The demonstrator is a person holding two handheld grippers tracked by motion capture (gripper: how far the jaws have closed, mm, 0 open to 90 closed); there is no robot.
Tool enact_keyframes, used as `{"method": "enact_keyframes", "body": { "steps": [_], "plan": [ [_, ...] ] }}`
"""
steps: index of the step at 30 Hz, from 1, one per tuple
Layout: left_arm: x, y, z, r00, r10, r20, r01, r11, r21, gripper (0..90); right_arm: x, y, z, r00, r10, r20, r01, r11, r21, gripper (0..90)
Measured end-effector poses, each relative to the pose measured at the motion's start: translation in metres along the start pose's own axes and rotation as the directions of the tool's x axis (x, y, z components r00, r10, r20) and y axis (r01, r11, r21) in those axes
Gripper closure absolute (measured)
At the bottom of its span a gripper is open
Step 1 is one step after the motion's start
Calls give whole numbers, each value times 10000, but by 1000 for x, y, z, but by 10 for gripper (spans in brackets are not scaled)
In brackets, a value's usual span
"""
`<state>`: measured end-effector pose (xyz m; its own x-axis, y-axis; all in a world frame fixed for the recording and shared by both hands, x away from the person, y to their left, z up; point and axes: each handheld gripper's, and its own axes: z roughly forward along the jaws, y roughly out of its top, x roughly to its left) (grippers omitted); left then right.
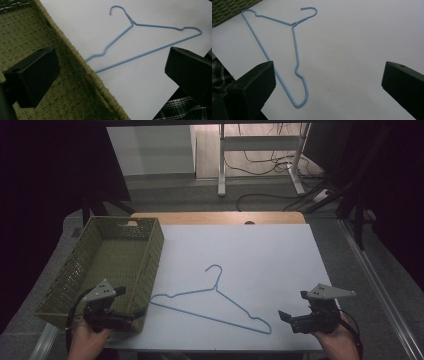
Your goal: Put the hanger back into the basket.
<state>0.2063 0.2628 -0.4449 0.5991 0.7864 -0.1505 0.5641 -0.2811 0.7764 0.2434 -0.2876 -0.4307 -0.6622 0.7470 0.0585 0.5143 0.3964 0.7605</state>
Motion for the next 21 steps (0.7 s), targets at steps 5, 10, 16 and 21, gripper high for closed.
{"method": "enact_keyframes", "body": {
  "steps": [5,10,16,21],
  "plan": [
    [-2,-1,4,9999,130,69,-131,9998,133,0,0,0,0,10000,-30,51,30,10000,33,0],
    [-2,-1,4,9998,88,158,-90,9999,127,0,-1,0,0,10000,14,37,-14,10000,-9,0],
    [-2,-2,4,9998,148,127,-149,9999,59,0,0,0,0,10000,77,-23,-77,10000,27,0],
    [-1,-2,4,9998,127,118,-126,9999,-17,1,1,1,1,10000,32,-6,-32,9999,137,0]
  ]
}}
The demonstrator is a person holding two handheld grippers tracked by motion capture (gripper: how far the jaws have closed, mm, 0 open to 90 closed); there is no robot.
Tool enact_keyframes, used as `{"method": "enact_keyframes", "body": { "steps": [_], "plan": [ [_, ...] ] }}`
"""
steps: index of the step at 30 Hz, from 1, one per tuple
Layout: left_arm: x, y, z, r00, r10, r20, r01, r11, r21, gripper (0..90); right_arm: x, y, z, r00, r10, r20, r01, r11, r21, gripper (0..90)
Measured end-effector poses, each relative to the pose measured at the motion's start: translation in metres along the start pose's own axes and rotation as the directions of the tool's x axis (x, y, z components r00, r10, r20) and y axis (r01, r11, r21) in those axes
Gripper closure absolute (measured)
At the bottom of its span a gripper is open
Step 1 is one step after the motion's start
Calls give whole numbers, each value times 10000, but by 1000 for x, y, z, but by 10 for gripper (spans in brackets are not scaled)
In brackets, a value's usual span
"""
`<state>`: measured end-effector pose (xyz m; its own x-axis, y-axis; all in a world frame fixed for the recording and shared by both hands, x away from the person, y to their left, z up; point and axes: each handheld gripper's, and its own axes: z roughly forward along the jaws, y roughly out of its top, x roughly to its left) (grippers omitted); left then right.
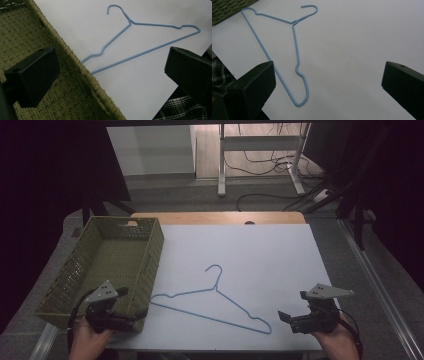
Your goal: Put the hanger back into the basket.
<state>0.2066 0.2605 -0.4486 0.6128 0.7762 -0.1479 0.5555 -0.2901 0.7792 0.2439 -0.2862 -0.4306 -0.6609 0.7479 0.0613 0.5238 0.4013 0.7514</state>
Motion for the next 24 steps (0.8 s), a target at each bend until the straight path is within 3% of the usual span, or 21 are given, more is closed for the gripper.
{"method": "enact_keyframes", "body": {
  "steps": [12,24],
  "plan": [
    [-2,6,-5,9999,-105,10,105,9999,-8,5,6,5,3,9995,-274,175,269,9993,254,0],
    [-13,15,0,9995,276,120,-272,9990,-363,6,16,17,10,9992,-198,-337,215,9985,513,0]
  ]
}}
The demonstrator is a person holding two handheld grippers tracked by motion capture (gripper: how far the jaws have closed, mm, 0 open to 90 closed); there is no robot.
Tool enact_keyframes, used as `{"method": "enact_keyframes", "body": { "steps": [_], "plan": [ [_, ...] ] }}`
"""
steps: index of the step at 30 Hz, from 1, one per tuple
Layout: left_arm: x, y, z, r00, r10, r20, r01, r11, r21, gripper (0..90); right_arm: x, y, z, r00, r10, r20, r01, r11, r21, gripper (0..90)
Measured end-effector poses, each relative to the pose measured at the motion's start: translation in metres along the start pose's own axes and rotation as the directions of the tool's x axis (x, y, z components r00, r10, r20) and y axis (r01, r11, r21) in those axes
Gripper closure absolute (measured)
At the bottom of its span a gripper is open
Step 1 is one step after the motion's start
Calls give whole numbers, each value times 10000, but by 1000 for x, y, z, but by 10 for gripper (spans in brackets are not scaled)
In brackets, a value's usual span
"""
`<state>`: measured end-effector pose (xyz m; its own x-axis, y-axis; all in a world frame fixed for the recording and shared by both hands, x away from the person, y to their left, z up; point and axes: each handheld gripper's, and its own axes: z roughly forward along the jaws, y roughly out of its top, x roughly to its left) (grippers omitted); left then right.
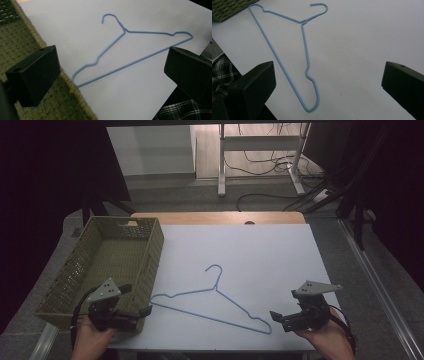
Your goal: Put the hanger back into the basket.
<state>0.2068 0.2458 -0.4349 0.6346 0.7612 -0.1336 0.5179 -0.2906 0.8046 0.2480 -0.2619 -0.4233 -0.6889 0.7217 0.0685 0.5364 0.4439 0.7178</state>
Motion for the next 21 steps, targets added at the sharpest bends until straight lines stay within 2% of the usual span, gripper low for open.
{"method": "enact_keyframes", "body": {
  "steps": [8,12,16,21],
  "plan": [
    [-6,7,10,9995,184,255,-182,9998,-94,10,6,12,11,9989,-470,10,470,9987,190,32],
    [-9,11,16,9982,181,573,-175,9998,-114,14,8,17,18,9983,-584,-30,584,9981,211,46],
    [-12,13,26,9959,196,878,-188,9998,-95,19,8,21,23,9980,-626,-124,629,9978,201,63],
    [-19,16,42,9895,583,1321,-574,9983,-110,19,11,27,31,9967,-771,-264,779,9964,320,107]
  ]
}}
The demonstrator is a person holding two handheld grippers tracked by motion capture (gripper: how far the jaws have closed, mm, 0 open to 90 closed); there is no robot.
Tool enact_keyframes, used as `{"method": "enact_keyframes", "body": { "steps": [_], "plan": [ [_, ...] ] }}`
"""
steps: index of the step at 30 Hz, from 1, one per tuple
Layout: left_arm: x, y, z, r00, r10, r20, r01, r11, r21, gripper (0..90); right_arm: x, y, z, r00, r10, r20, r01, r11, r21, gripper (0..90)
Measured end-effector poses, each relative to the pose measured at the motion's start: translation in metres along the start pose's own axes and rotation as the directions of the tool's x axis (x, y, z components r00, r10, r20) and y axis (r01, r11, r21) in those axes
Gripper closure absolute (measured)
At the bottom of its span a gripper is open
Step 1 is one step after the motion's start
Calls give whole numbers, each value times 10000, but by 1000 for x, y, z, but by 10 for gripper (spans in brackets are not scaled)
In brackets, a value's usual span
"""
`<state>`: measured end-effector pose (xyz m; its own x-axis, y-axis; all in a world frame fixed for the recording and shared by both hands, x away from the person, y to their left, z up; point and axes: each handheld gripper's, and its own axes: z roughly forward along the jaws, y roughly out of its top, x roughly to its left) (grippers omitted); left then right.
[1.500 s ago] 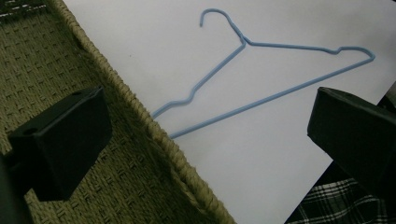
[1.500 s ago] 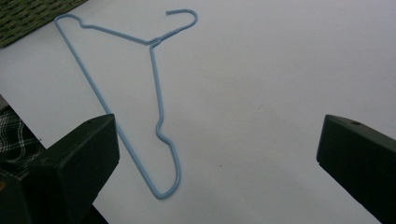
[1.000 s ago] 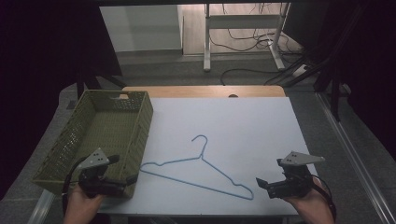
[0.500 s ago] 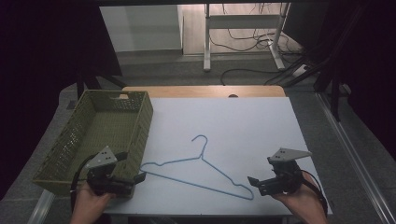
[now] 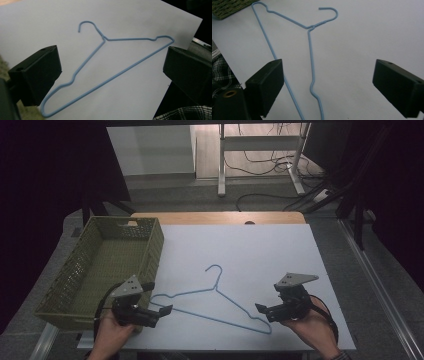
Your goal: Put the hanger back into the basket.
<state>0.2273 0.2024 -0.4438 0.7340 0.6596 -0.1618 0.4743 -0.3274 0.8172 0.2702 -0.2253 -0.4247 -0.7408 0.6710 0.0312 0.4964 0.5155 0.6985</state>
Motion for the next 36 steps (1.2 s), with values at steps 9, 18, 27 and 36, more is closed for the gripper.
{"method": "enact_keyframes", "body": {
  "steps": [9,18,27,36],
  "plan": [
    [-9,5,27,9973,227,703,-236,9997,119,14,3,10,19,9987,-443,-250,444,9990,46,164],
    [-7,4,49,9968,137,793,-173,9988,450,12,4,18,44,9982,-133,-580,152,9993,341,178],
    [-2,1,66,9964,-120,844,61,9975,705,13,7,21,63,9979,-319,-569,354,9975,610,233],
    [-1,-1,77,9983,82,577,-141,9947,1020,15,8,23,89,9964,-407,-742,475,9946,921,338]
  ]
}}
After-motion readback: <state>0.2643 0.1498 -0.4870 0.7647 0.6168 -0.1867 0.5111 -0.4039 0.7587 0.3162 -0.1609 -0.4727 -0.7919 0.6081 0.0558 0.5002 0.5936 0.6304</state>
